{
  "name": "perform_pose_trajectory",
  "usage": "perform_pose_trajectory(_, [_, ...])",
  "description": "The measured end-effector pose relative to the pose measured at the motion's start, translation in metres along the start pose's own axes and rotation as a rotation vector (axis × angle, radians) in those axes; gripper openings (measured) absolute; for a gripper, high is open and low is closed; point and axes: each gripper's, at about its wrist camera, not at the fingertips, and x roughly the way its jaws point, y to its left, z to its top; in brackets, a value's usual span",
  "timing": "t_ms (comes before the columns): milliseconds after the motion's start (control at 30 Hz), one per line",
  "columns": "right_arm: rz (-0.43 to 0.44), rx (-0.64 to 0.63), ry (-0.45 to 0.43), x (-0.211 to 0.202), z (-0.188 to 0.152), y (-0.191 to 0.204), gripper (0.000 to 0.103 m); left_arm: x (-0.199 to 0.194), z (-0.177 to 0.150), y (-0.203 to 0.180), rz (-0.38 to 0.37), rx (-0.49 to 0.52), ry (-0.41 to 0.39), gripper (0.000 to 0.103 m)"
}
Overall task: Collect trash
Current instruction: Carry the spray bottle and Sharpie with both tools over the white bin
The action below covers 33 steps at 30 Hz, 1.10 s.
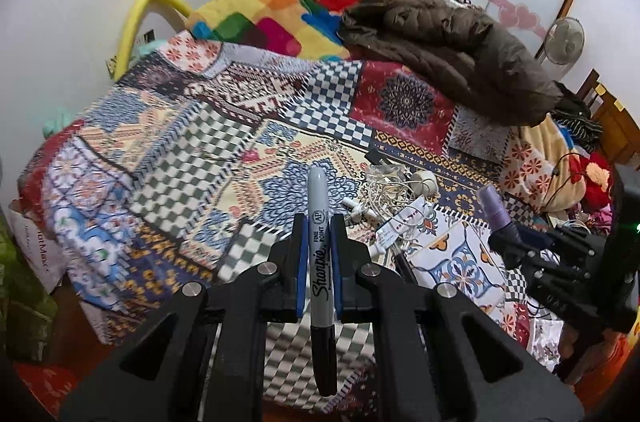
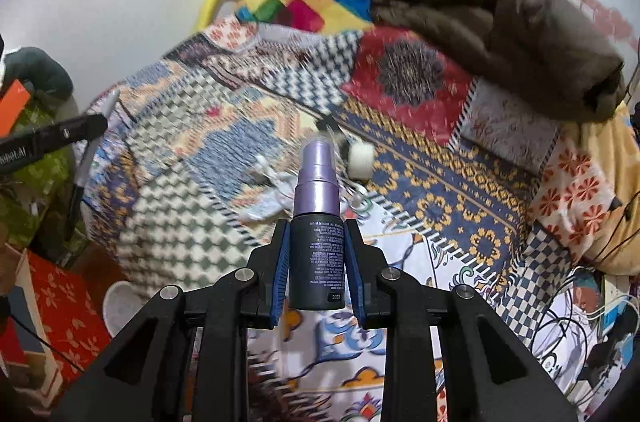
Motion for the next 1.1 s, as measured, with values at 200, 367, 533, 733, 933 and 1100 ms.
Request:
perform_pose_trajectory(200, [0.034,-0.046,-0.069,-0.043,0.011,0.047,0.024,-0.060,-0.015,0.022,0.029,-0.008,-0.050,0.009])
perform_pose_trajectory(367, [0.082,-0.083,-0.104,-0.066,0.016,0.093,0.024,-0.105,-0.033,0.050,0.076,-0.023,-0.086,0.009])
perform_pose_trajectory(533, [0.129,-0.127,-0.113,-0.075,0.012,0.141,0.024,-0.146,-0.055,0.089,0.109,-0.070,-0.110,0.009])
perform_pose_trajectory(733, [0.182,-0.182,-0.099,-0.073,0.002,0.201,0.024,-0.185,-0.085,0.139,0.153,-0.115,-0.122,0.009])
perform_pose_trajectory(933, [0.243,-0.253,-0.065,-0.061,-0.008,0.263,0.024,-0.213,-0.118,0.188,0.200,-0.169,-0.119,0.009])
perform_pose_trajectory(1100, [0.305,-0.299,-0.017,-0.042,-0.019,0.312,0.024,-0.218,-0.146,0.225,0.229,-0.228,-0.088,0.009])
